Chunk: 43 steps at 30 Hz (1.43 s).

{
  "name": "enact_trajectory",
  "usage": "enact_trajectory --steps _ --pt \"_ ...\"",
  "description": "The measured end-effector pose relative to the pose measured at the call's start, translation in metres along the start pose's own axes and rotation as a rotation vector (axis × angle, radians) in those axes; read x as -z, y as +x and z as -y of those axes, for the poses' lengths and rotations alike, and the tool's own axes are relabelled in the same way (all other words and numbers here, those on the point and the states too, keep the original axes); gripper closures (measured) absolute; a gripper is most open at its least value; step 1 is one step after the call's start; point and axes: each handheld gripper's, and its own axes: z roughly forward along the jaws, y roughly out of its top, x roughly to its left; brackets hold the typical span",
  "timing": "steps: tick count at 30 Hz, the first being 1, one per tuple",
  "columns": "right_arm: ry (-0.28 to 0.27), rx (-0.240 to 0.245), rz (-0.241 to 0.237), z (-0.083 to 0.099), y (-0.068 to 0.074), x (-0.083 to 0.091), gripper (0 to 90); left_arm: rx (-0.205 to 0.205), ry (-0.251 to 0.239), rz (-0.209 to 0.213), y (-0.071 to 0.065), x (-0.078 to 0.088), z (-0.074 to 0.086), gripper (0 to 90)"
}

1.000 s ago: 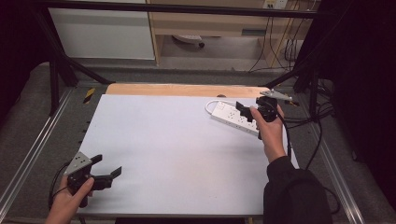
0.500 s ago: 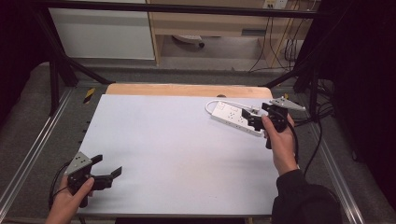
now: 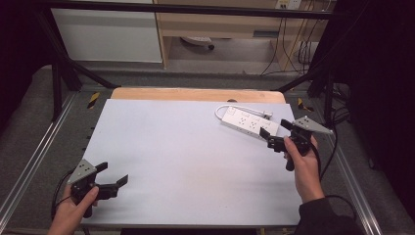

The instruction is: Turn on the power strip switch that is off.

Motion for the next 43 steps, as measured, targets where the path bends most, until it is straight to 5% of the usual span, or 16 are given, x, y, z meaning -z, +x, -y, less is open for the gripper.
enact_trajectory --steps 12,24,43 --pt "0.015 0.088 0.002 0.034 0.006 0.024 5.2 0.001 -0.004 -0.003 0.000 0.000 0.000 6.1" --pt "0.030 0.048 0.003 0.069 0.014 0.034 5.0 0.002 -0.006 -0.002 0.000 0.000 0.000 6.1" --pt "0.178 0.059 -0.023 0.106 0.015 0.025 4.9 0.000 -0.004 0.001 0.000 0.000 0.000 6.1"
